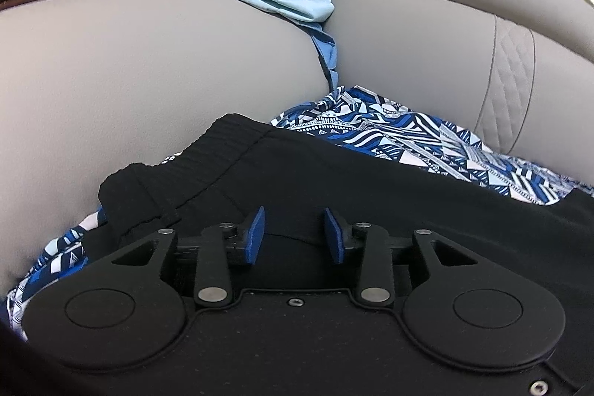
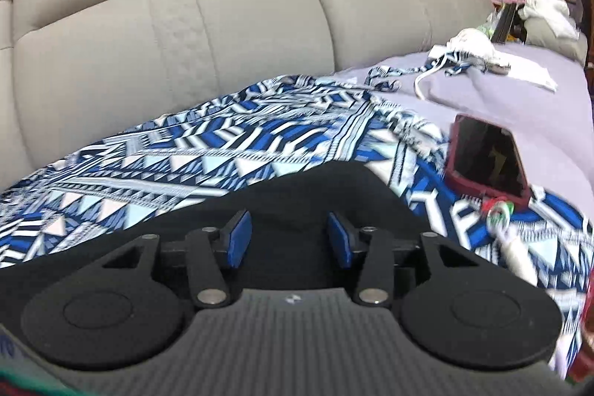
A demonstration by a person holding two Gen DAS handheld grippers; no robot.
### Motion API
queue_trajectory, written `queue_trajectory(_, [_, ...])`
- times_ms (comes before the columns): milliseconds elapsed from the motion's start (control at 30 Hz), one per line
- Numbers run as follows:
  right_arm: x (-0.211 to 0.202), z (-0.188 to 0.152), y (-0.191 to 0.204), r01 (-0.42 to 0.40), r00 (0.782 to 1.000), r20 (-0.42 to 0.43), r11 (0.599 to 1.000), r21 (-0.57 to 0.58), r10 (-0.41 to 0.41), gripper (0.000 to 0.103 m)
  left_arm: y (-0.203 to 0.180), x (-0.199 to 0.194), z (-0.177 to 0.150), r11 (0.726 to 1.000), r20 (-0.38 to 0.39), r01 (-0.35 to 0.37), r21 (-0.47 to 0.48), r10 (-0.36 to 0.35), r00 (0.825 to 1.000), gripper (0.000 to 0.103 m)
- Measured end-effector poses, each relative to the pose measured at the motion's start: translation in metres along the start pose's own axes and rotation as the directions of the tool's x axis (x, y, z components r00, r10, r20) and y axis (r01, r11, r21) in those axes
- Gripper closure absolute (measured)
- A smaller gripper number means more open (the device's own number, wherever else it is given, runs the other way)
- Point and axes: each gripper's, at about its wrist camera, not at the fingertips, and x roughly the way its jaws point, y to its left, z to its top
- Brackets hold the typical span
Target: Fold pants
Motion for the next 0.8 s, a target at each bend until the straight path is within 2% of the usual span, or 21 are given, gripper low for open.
queue_trajectory(100, [0.008, 0.004, 0.0, 0.027, 0.999, 0.024, 0.999, -0.026, -0.027, 0.043, -0.001, 0.0, 0.0, 1.0, 0.002, -0.003, 0.006, 0.003, 1.0, 0.066])
queue_trajectory(167, [0.007, 0.006, 0.001, 0.096, 0.994, 0.048, 0.995, -0.011, -0.095, 0.036, 0.001, 0.0, 0.0, 1.0, 0.002, 0.0, 0.001, 0.0, 1.0, 0.066])
queue_trajectory(200, [0.003, 0.007, 0.001, 0.134, 0.989, 0.065, 0.991, 0.01, -0.135, 0.036, 0.001, 0.0, 0.0, 1.0, 0.003, 0.001, 0.0, -0.001, 1.0, 0.066])
queue_trajectory(233, [-0.005, 0.008, -0.003, 0.132, 0.986, 0.093, 0.99, 0.04, -0.135, 0.035, 0.001, 0.0, 0.0, 1.0, 0.003, 0.002, -0.001, -0.002, 1.0, 0.066])
queue_trajectory(300, [-0.027, 0.008, -0.019, 0.054, 0.985, 0.153, 0.987, 0.15, -0.077, 0.031, 0.002, 0.0, 0.0, 1.0, 0.003, 0.006, -0.002, -0.006, 1.0, 0.064])
queue_trajectory(367, [-0.049, 0.003, -0.037, 0.017, 0.984, 0.168, 0.97, 0.242, -0.059, 0.031, 0.002, 0.001, 0.0, 1.0, 0.003, 0.009, -0.002, -0.009, 1.0, 0.064])
queue_trajectory(567, [-0.095, -0.017, -0.093, -0.008, 0.988, 0.143, 0.918, 0.396, -0.053, 0.03, 0.003, 0.001, 0.001, 1.0, -0.001, 0.013, -0.01, -0.013, 1.0, 0.06])
queue_trajectory(667, [-0.103, -0.036, -0.122, -0.043, 0.997, 0.078, 0.862, 0.505, 0.005, 0.029, 0.003, 0.001, 0.001, 1.0, -0.002, 0.009, -0.007, -0.009, 1.0, 0.053])
queue_trajectory(800, [-0.1, -0.054, -0.146, -0.053, 0.998, 0.011, 0.791, 0.609, 0.058, 0.029, 0.003, 0.001, 0.001, 1.0, -0.003, 0.011, -0.011, -0.011, 1.0, 0.053])
